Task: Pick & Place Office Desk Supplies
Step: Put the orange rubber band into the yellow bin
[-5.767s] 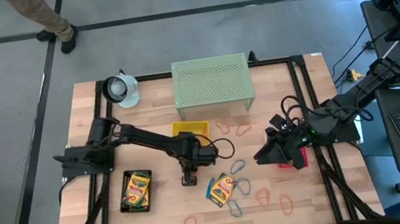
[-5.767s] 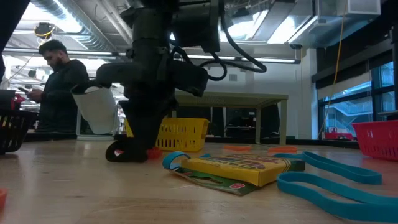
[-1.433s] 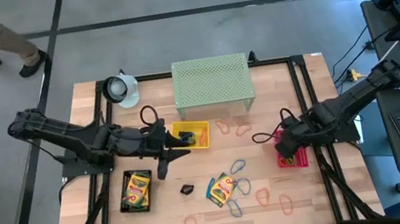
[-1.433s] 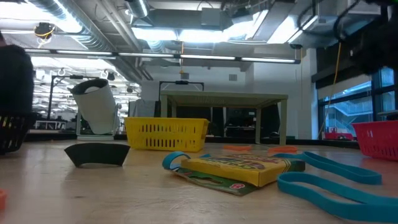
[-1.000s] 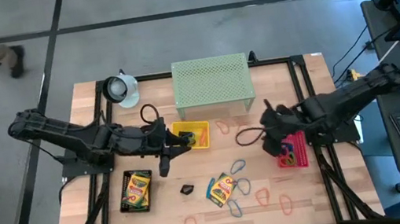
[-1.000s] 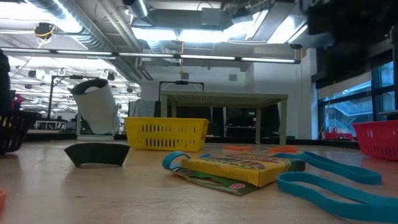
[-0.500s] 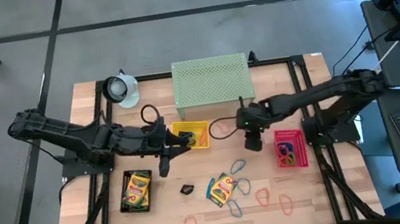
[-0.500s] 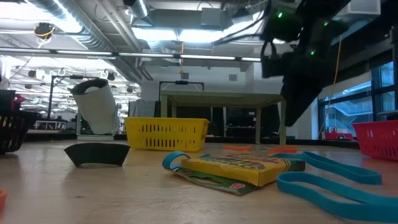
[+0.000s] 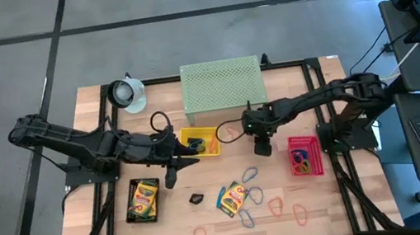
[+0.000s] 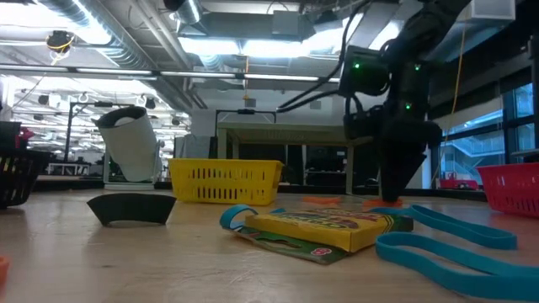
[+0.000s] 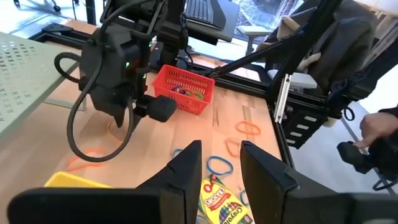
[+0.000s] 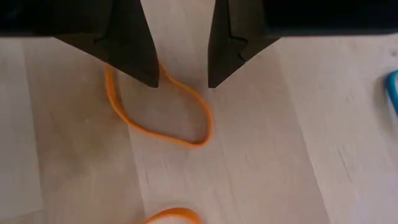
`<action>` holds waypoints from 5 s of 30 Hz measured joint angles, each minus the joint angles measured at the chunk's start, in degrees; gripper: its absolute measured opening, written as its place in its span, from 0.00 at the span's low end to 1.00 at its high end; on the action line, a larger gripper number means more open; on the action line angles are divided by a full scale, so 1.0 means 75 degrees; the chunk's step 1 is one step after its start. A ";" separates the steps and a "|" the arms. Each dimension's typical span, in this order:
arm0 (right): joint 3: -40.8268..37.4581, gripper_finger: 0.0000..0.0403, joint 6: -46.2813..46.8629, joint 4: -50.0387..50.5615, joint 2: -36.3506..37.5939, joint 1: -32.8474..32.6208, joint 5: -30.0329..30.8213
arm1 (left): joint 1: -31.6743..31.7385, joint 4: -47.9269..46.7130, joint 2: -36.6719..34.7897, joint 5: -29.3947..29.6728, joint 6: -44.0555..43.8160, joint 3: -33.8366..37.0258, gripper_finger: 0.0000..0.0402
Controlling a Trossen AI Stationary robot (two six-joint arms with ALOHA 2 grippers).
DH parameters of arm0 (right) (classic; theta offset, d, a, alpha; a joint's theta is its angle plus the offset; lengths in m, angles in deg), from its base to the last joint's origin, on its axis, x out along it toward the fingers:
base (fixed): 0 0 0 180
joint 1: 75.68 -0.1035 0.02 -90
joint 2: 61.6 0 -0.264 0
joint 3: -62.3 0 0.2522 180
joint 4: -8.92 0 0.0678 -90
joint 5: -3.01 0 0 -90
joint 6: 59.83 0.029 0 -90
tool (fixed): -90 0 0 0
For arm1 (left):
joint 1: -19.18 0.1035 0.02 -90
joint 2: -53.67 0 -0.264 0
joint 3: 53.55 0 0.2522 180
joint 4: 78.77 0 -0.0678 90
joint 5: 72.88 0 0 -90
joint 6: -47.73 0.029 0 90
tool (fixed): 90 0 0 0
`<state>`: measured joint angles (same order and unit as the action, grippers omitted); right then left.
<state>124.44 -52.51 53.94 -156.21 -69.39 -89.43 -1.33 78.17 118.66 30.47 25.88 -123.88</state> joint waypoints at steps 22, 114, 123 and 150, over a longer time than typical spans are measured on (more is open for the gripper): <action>-0.0003 0.00 0.0476 -0.0106 -0.0128 0.0113 0.0336 | 0.0000 -0.0097 0.0000 0.0069 -0.0003 0.0000 0.26; 0.2731 0.32 -0.0338 0.0458 -0.1142 -0.0499 0.0614 | 0.0198 -0.0803 -0.0242 -0.0406 -0.0204 -0.0006 0.26; 0.2045 0.32 -0.0990 -0.0227 -0.1201 -0.0368 0.0845 | 0.0198 -0.0803 -0.0242 -0.0542 -0.0201 -0.0006 0.26; 0.1784 0.01 -0.1073 -0.0340 -0.1801 -0.0365 0.0899 | 0.0198 -0.0798 -0.0242 -0.0632 -0.0207 -0.0003 0.26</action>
<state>137.82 -60.56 51.39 -169.72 -72.13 -82.69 0.16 72.18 116.85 25.72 24.33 -123.91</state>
